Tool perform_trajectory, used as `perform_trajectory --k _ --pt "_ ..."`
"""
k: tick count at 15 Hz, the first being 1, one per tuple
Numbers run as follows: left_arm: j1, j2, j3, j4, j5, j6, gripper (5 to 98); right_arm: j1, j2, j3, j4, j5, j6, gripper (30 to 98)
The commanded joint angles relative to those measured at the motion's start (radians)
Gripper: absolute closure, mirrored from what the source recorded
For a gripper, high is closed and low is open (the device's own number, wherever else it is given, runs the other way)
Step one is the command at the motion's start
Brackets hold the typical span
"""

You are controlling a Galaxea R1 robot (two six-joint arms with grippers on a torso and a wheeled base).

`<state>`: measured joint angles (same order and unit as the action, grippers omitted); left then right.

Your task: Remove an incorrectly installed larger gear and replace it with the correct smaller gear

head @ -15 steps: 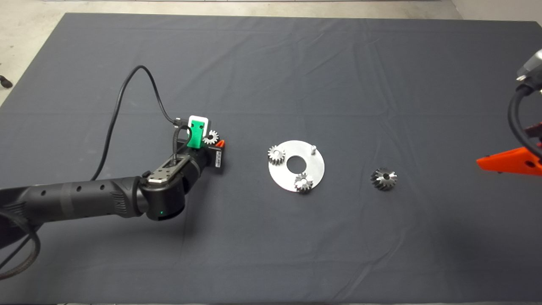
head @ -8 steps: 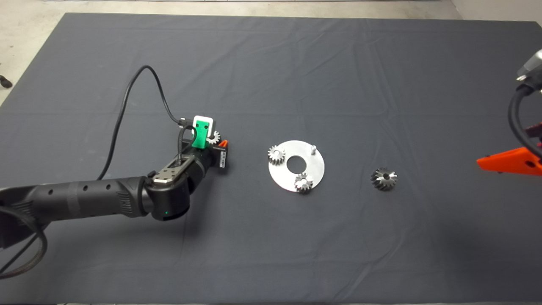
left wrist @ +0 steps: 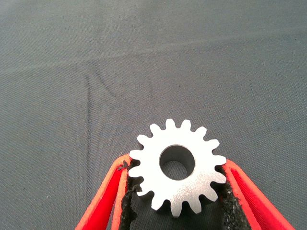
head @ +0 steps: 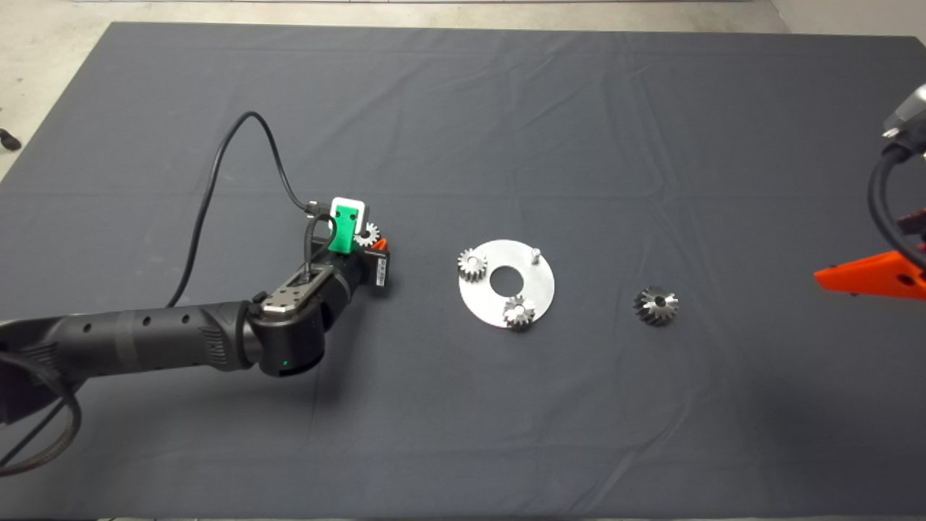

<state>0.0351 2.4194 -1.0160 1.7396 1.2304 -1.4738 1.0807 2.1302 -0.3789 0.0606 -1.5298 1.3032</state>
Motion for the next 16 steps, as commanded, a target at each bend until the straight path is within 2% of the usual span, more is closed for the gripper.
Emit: perform_trajectory --k 1,4,8,10,12,13,15,16 --pt "-0.005 0.005 -0.018 0.026 -0.002 0.009 64.5 0.022 0.001 -0.006 0.03 -0.035 0.007 51.2" --pt "-0.008 0.015 -0.019 0.026 -0.002 0.012 65.5 0.022 -0.002 -0.006 0.03 -0.035 0.007 51.2" --pt "-0.011 0.008 -0.007 0.026 -0.002 0.014 67.9 0.022 -0.065 0.008 0.031 -0.035 0.01 51.2" --pt "-0.011 -0.019 0.082 0.026 0.005 0.091 68.2 0.022 -0.095 0.019 0.031 -0.034 0.011 51.2" --pt "-0.011 -0.053 0.15 0.026 0.006 0.118 69.8 0.022 -0.094 0.019 0.031 -0.035 0.011 51.2" --pt "-0.011 -0.063 0.177 0.026 0.011 0.122 69.9 0.022 -0.091 0.019 0.031 -0.035 0.01 51.2" --pt "-0.012 -0.067 0.215 0.026 0.053 0.16 71.8 0.016 -0.097 0.02 0.031 -0.033 0.01 51.2" --pt "-0.015 -0.065 0.246 0.026 0.08 0.164 71.9 0.007 -0.098 0.02 0.031 -0.033 0.01 51.2"
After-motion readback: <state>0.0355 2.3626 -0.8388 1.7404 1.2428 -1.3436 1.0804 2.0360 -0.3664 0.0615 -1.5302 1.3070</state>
